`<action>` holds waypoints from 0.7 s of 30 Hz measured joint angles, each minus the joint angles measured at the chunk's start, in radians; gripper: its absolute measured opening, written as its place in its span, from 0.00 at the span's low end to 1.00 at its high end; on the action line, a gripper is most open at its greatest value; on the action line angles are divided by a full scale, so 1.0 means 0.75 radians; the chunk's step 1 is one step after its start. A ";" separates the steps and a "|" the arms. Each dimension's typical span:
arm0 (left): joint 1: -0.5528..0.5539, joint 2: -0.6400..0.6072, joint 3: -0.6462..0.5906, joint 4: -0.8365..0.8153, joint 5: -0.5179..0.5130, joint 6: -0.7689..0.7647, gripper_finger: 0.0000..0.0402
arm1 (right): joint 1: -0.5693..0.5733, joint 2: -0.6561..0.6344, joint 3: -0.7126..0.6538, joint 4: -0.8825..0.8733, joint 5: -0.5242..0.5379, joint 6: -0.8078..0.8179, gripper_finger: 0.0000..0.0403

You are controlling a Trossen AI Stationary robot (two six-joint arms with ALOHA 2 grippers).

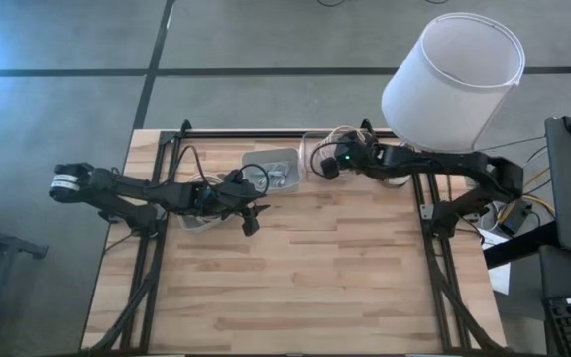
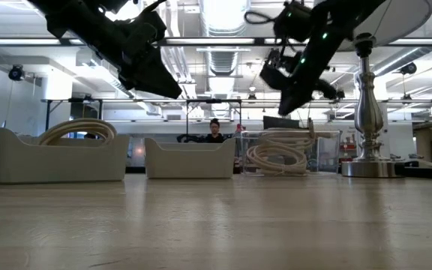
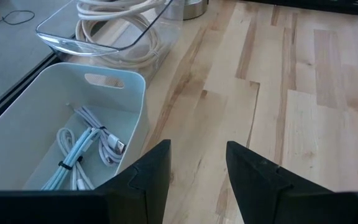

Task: Pick & Place USB Port
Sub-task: Put the light brown HDMI cable into the transparent bin

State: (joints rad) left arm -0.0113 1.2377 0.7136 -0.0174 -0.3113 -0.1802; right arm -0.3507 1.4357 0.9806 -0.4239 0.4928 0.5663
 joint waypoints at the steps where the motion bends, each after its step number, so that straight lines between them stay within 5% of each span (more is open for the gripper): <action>1: 0.000 0.000 0.000 -0.001 0.000 0.000 0.39 | 0.007 -0.029 0.009 -0.056 0.000 0.002 0.09; 10: 0.000 0.000 0.000 -0.002 0.000 -0.011 0.39 | 0.095 -0.245 -0.015 -0.631 -0.005 0.293 0.09; 21: 0.000 0.000 0.000 0.000 0.000 -0.042 0.39 | 0.104 -0.145 -0.114 -0.403 -0.064 0.266 0.09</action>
State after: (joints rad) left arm -0.0111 1.2377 0.7136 -0.0172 -0.3111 -0.2117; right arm -0.2729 1.3270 0.8949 -0.7263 0.4447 0.7655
